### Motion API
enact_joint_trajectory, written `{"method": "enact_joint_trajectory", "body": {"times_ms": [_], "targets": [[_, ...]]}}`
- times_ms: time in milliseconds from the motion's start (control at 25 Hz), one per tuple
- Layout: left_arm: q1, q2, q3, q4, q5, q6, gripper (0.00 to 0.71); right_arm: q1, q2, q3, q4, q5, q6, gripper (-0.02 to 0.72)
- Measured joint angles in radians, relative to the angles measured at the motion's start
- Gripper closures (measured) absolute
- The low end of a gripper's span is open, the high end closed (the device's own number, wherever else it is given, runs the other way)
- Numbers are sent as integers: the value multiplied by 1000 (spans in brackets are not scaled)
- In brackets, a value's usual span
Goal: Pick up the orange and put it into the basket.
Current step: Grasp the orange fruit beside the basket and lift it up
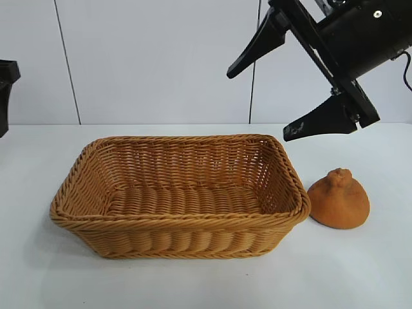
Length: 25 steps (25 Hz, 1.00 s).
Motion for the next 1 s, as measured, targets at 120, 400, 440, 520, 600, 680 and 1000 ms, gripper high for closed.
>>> {"method": "enact_joint_trajectory", "body": {"times_ms": [120, 400, 440, 520, 600, 680, 1000], "targets": [[0, -58, 1, 0, 60, 23, 98, 0, 0, 0, -1, 0, 0, 10], [0, -321, 126, 0, 81, 49, 98, 0, 0, 0, -1, 0, 0, 10], [0, -374, 157, 0, 83, 50, 98, 0, 0, 0, -1, 3, 0, 10], [0, -476, 243, 0, 88, 53, 98, 0, 0, 0, -2, 8, 0, 10], [0, -587, 323, 0, 90, 57, 98, 0, 0, 0, -2, 14, 0, 10], [0, -642, 374, 0, 90, 57, 98, 0, 0, 0, -2, 18, 0, 10], [0, -1027, 649, 0, 29, 58, 98, 0, 0, 0, -3, 30, 0, 10]]}}
